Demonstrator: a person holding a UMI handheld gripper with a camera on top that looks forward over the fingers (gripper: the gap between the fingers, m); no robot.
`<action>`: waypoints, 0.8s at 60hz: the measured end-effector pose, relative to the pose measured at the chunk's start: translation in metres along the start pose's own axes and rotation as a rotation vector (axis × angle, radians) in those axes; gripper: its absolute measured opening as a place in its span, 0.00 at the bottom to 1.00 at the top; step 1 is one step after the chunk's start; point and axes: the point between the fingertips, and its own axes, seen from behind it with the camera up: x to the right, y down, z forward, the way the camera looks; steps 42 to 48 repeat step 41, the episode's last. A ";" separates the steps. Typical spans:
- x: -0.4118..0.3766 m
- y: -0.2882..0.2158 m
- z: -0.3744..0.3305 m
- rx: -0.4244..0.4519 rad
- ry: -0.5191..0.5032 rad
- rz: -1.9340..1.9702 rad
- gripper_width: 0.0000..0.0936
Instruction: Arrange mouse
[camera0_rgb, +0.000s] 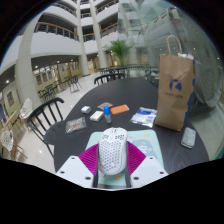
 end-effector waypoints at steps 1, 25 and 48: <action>-0.003 0.005 0.006 -0.017 -0.009 0.001 0.38; 0.015 0.054 0.027 -0.127 -0.025 0.024 0.91; 0.035 0.092 -0.106 -0.095 -0.058 0.004 0.91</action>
